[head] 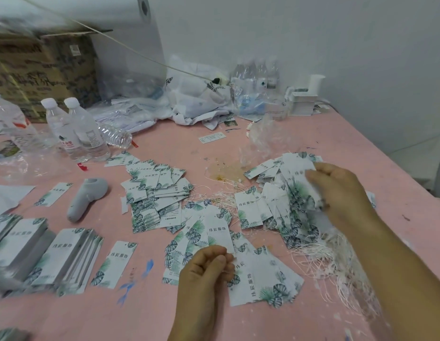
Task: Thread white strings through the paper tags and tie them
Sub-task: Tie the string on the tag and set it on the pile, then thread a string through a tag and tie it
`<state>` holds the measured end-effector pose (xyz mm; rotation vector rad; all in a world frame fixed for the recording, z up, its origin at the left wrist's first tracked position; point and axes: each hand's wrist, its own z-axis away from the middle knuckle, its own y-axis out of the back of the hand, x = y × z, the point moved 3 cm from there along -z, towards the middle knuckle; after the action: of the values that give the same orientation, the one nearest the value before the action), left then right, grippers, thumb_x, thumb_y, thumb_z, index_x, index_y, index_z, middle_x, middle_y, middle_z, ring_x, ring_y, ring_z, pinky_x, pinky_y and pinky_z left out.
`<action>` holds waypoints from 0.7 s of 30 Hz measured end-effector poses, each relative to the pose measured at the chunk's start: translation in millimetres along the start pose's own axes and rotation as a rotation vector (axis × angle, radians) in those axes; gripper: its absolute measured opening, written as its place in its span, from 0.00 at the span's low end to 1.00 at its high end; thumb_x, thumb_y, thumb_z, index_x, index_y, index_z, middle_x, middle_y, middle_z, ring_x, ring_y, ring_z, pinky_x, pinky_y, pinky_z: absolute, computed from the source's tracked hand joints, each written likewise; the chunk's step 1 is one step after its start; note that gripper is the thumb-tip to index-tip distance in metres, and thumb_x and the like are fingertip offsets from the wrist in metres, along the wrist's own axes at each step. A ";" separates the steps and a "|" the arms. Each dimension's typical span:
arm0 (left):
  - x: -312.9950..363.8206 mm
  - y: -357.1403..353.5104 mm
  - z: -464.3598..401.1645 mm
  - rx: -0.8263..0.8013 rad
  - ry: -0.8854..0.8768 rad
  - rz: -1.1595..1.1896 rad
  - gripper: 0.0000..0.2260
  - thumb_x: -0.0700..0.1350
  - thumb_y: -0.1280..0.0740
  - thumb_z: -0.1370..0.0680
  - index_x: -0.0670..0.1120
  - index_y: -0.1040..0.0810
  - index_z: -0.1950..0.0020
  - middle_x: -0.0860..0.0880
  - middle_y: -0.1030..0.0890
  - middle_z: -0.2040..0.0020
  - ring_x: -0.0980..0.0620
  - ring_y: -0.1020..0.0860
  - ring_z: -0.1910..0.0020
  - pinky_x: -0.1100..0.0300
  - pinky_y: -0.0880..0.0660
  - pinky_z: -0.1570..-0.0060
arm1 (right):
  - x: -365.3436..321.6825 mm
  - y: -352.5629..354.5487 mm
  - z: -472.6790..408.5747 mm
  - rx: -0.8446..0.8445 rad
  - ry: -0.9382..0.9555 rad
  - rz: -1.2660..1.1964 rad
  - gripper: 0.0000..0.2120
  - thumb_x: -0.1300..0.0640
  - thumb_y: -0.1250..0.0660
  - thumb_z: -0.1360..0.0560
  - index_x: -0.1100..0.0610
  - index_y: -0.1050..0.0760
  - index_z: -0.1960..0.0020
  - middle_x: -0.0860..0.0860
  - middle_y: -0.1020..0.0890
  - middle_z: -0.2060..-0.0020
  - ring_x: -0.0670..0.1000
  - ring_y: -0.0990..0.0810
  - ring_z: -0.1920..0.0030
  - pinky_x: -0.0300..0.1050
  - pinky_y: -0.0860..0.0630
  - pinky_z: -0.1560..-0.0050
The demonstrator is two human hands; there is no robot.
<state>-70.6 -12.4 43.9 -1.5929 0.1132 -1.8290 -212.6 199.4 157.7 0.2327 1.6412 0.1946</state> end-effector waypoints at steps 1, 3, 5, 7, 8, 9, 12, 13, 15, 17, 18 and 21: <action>-0.5 1.8 -0.8 0.019 0.009 0.018 0.10 0.31 0.34 0.25 0.41 0.16 0.60 0.39 0.16 0.62 0.49 0.19 0.68 0.63 0.21 0.69 | -0.1 1.1 -12.6 0.016 -0.027 0.088 0.12 0.55 0.35 0.21 0.52 0.25 0.38 0.37 0.18 0.54 0.44 0.17 0.53 0.42 0.19 0.58; -0.8 5.2 -2.5 0.057 0.014 0.062 0.12 0.28 0.38 0.22 0.39 0.18 0.58 0.38 0.17 0.63 0.50 0.20 0.71 0.64 0.24 0.73 | 5.4 -0.2 -19.8 0.041 -0.019 0.455 0.23 0.52 0.35 0.20 0.55 0.34 0.28 0.50 0.27 0.36 0.55 0.24 0.38 0.54 0.25 0.39; -0.2 7.3 -4.3 0.083 0.011 0.094 0.12 0.28 0.40 0.22 0.38 0.19 0.59 0.38 0.19 0.64 0.50 0.22 0.73 0.64 0.25 0.75 | 11.2 -7.5 -1.5 0.102 0.106 0.549 0.22 0.53 0.35 0.21 0.51 0.34 0.29 0.51 0.30 0.34 0.50 0.27 0.37 0.52 0.28 0.37; -0.6 8.4 -5.9 0.100 0.000 0.113 0.14 0.28 0.40 0.22 0.39 0.18 0.60 0.37 0.20 0.64 0.50 0.24 0.73 0.64 0.26 0.75 | 23.2 -25.9 32.6 -0.024 0.194 0.475 0.14 0.52 0.33 0.23 0.43 0.28 0.38 0.44 0.25 0.44 0.38 0.24 0.50 0.41 0.24 0.48; -1.4 7.9 -5.3 0.097 -0.009 0.093 0.15 0.28 0.40 0.22 0.39 0.18 0.61 0.38 0.20 0.65 0.51 0.24 0.73 0.64 0.27 0.75 | 31.5 -38.3 51.6 -0.141 0.193 0.503 0.11 0.50 0.33 0.24 0.39 0.28 0.43 0.40 0.24 0.50 0.36 0.24 0.55 0.34 0.26 0.55; -1.8 6.6 -3.5 0.091 -0.025 0.050 0.15 0.28 0.40 0.22 0.40 0.18 0.61 0.38 0.20 0.65 0.51 0.24 0.73 0.64 0.27 0.75 | 41.6 -49.4 68.4 -0.250 0.187 0.599 0.10 0.47 0.33 0.24 0.38 0.28 0.44 0.38 0.25 0.53 0.36 0.24 0.57 0.30 0.30 0.59; 1.1 3.3 7.7 0.071 -0.149 -0.238 0.13 0.28 0.37 0.23 0.42 0.19 0.61 0.42 0.19 0.68 0.54 0.24 0.72 0.66 0.28 0.72 | 70.1 -63.4 98.2 -0.406 0.197 0.869 0.25 0.35 0.37 0.28 0.43 0.34 0.35 0.38 0.32 0.50 0.40 0.30 0.50 0.36 0.33 0.56; 2.8 1.8 11.1 0.060 -0.202 -0.376 0.13 0.29 0.35 0.23 0.44 0.19 0.61 0.43 0.19 0.69 0.55 0.24 0.71 0.66 0.28 0.70 | 75.5 -63.0 101.0 -0.442 0.191 0.908 0.30 0.33 0.38 0.30 0.43 0.37 0.32 0.40 0.34 0.47 0.42 0.32 0.47 0.38 0.33 0.54; 5.0 -0.7 14.0 0.047 -0.268 -0.557 0.14 0.31 0.32 0.24 0.49 0.18 0.62 0.42 0.20 0.67 0.56 0.25 0.70 0.65 0.29 0.68 | 79.8 -59.6 101.7 -0.507 0.209 0.930 0.33 0.32 0.37 0.32 0.43 0.39 0.31 0.41 0.37 0.46 0.43 0.35 0.45 0.39 0.35 0.52; 6.3 -3.2 14.5 0.051 -0.272 -0.548 0.15 0.31 0.32 0.24 0.50 0.18 0.62 0.41 0.21 0.67 0.55 0.26 0.70 0.64 0.30 0.67 | 78.8 -57.3 101.4 -0.539 0.223 0.904 0.28 0.34 0.35 0.32 0.42 0.35 0.37 0.40 0.37 0.46 0.43 0.35 0.45 0.35 0.37 0.52; 6.4 -3.9 14.4 0.062 -0.255 -0.508 0.15 0.30 0.33 0.24 0.50 0.18 0.62 0.43 0.22 0.69 0.54 0.27 0.70 0.62 0.30 0.67 | 78.5 -57.9 100.7 -0.540 0.222 0.885 0.24 0.35 0.33 0.32 0.42 0.34 0.41 0.40 0.37 0.47 0.43 0.35 0.46 0.33 0.38 0.53; 3.9 -2.4 12.4 0.125 -0.185 -0.344 0.14 0.28 0.36 0.23 0.45 0.19 0.61 0.45 0.23 0.70 0.53 0.28 0.71 0.60 0.29 0.67 | 77.9 -58.0 98.1 -0.545 0.226 0.895 0.20 0.36 0.32 0.33 0.43 0.35 0.49 0.39 0.36 0.50 0.43 0.36 0.48 0.34 0.38 0.53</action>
<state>-60.5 -8.2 51.3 -1.7642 -0.3732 -1.8850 -122.8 163.0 59.5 0.5242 1.5365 1.3636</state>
